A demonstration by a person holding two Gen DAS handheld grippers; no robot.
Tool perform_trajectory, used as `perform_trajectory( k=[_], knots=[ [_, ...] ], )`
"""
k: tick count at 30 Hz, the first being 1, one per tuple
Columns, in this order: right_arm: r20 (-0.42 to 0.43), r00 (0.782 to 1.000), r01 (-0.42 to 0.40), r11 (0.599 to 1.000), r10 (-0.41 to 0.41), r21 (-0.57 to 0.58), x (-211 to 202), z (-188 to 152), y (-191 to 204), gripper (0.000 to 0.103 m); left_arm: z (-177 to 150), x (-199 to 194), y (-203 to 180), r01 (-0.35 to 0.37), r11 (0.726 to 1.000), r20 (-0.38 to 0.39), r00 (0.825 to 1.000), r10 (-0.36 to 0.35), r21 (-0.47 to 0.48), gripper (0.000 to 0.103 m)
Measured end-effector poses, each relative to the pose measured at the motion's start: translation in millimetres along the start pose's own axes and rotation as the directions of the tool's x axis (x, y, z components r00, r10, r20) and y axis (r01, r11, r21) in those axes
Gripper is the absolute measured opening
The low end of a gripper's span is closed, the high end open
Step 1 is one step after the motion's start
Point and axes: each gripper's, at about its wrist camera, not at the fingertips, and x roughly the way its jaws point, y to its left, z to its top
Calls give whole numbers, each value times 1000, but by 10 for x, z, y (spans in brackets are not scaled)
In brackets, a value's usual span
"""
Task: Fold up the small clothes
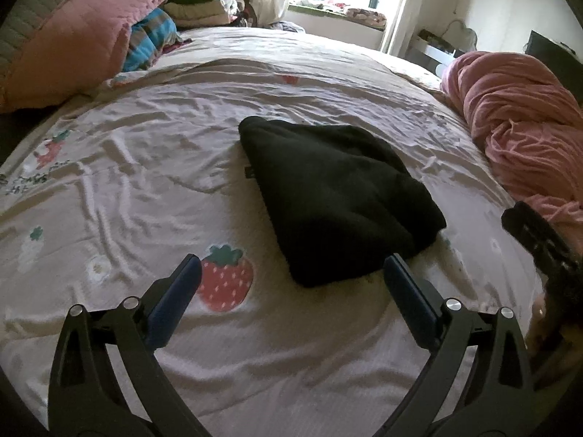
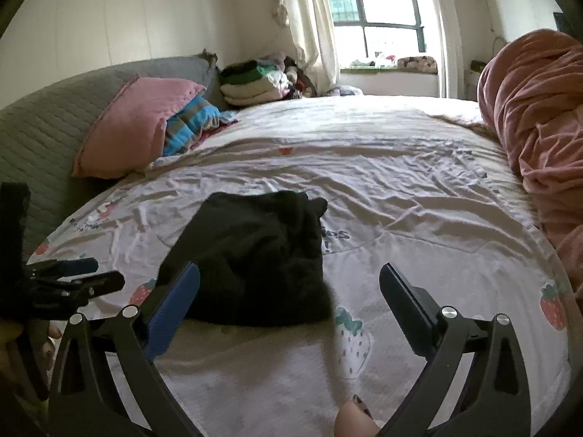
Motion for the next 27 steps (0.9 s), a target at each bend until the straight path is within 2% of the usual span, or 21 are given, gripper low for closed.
perform_trajectory(
  k=[10,18,23,27],
  knots=[
    [3,1000,14,999,-13,-51,-188,-181,316,98,-235,-306,81,-25,1000,52,998,24,19,93],
    [10,997,75,995,-75,-61,-290,-431,470,98,-458,-411,155,-36,999,67,997,34,22,93],
    [-19,992,121,991,-123,-61,-295,-666,520,99,-577,-421,237,-34,999,64,997,34,3,93],
    [-67,989,123,989,-129,-81,-250,-788,567,99,-639,-412,283,-48,999,58,997,48,-2,93]
  ],
)
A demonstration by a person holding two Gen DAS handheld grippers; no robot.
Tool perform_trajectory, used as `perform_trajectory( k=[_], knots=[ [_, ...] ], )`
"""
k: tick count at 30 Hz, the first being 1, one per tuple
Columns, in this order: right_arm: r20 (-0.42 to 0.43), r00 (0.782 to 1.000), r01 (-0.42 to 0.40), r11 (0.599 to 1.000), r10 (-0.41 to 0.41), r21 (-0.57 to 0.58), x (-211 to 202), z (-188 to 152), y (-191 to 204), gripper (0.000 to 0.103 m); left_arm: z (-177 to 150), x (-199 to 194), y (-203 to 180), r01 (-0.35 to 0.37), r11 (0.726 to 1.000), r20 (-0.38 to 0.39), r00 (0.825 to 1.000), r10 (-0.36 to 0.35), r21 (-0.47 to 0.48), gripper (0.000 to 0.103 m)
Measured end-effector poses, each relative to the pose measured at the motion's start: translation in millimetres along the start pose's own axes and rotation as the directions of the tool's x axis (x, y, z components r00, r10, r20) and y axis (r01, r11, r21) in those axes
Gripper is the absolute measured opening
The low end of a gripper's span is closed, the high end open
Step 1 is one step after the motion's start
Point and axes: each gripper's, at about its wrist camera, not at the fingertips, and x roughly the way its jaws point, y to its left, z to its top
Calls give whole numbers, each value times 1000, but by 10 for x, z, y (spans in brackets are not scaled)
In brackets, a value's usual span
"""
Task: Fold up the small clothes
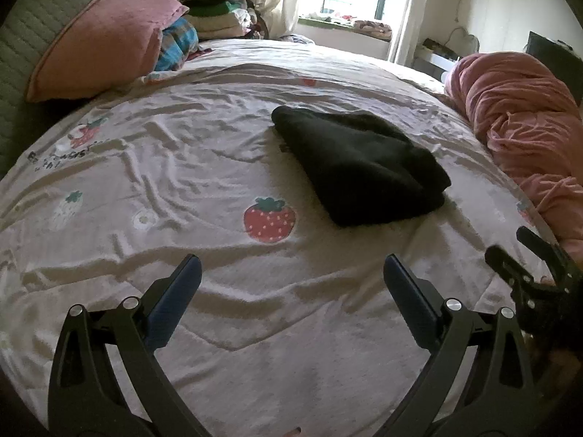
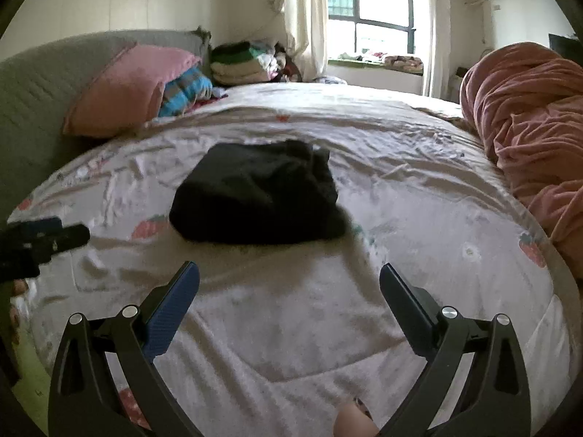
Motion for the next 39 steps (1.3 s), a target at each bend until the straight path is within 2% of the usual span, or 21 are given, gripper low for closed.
perform_trajectory(
  k=[8,30,39],
  knots=[
    [-40,999,0,1000,0,3,63,-53,69,99,-37,32,5,-9,1000,-14,1000,9,0,93],
    [-44,999,18,1000,-18,4,44,-54,13,99,-63,26,38,-19,1000,-14,1000,19,-10,94],
    [-50,999,15,1000,-15,0,50,-74,35,99,-61,10,31,-49,999,-19,999,49,-2,93]
  ],
)
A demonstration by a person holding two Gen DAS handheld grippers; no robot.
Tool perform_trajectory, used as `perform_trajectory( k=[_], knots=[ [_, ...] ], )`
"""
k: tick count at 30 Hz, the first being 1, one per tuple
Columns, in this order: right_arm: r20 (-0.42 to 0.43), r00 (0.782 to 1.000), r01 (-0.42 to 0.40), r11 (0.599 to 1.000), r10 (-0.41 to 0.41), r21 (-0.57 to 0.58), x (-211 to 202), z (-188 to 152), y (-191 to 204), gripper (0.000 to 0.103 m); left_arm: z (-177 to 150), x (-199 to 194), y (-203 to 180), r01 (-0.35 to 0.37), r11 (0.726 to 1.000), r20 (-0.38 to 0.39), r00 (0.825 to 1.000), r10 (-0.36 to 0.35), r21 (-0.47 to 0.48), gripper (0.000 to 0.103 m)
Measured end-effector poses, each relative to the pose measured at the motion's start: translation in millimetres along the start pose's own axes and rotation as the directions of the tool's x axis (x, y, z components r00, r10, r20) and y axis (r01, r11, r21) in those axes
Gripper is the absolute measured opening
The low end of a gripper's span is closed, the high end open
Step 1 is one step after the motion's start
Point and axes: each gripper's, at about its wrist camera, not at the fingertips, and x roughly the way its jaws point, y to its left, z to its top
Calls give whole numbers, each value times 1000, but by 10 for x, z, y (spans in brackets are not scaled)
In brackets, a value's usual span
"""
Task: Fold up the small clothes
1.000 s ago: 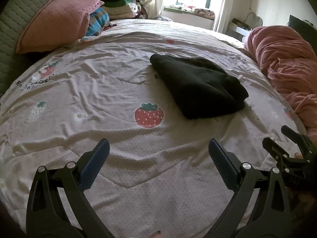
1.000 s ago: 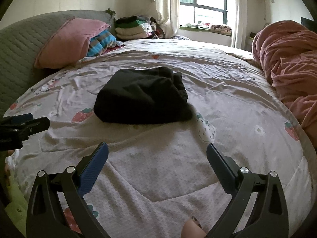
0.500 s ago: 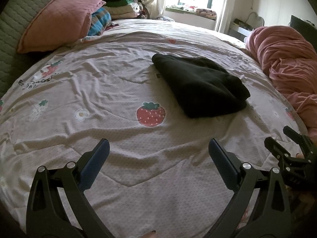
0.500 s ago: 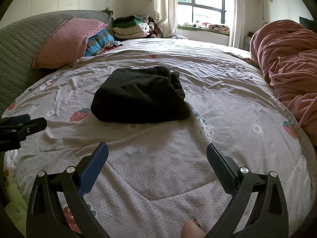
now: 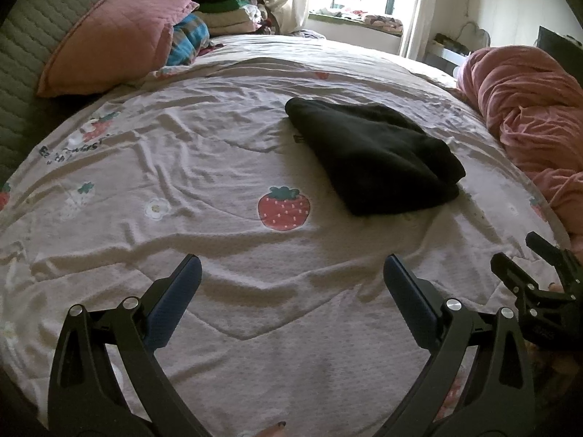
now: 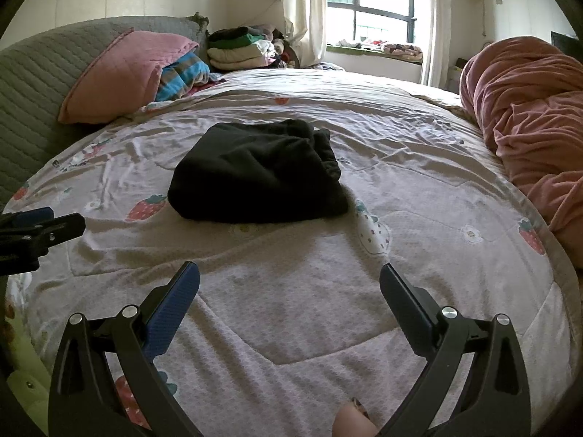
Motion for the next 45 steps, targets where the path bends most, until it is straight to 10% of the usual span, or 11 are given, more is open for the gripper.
perform_trajectory(
  k=[45],
  knots=[
    [58,995,79,994,-84,78,-146,58,-83,98,-40,78,94,-103,995,-57,993,102,-15,94]
  ],
)
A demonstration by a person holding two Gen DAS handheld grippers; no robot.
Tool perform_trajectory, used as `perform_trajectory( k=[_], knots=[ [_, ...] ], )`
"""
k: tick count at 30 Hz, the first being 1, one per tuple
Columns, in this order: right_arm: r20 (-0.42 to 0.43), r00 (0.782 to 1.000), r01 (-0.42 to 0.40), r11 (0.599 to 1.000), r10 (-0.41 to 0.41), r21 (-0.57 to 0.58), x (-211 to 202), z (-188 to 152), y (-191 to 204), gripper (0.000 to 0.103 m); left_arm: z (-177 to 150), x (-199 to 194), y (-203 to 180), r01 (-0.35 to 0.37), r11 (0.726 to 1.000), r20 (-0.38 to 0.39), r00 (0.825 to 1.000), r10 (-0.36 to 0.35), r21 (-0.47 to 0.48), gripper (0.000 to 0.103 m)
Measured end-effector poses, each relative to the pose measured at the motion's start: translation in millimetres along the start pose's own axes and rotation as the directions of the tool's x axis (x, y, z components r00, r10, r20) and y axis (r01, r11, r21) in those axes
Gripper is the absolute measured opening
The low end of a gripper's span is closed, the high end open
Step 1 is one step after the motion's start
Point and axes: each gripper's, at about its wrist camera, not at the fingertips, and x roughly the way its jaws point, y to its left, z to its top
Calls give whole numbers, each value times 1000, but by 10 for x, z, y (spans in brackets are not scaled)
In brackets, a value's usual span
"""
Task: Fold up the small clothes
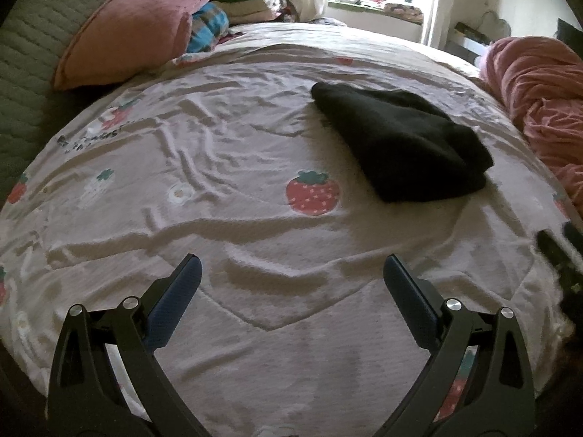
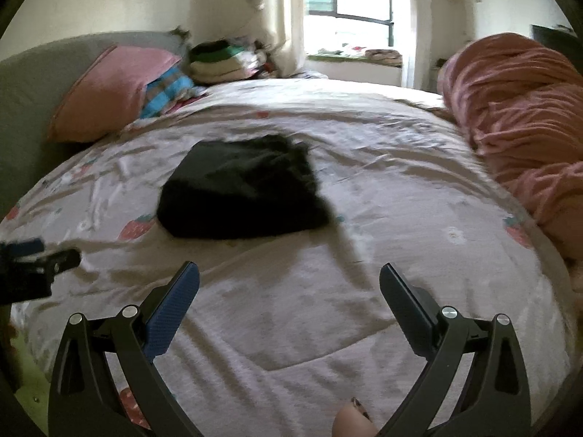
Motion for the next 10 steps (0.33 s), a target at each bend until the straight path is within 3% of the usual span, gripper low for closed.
perform_trajectory(
  k=[4,6,7,9,10],
  knots=[
    [97,985,129,981,-144,148,-345,165,-484,98,92,85,395,2,995,-41,999,-6,-102,94],
    [150,944,253,934,-295,251,-665,281,-967,98,167,173,749,-9,988,-63,998,0,-156,94],
    [164,920,300,908,-356,294,-799,304,-1162,98,221,226,1006,-52,980,-77,996,37,-191,94],
    [171,820,443,795,-546,414,-1209,301,-1732,98,304,282,1476,-127,959,-88,990,107,-252,94],
    [146,743,517,698,-653,496,-1453,239,-2102,98,345,298,1777,-185,940,-88,982,167,-286,94]
  ],
)
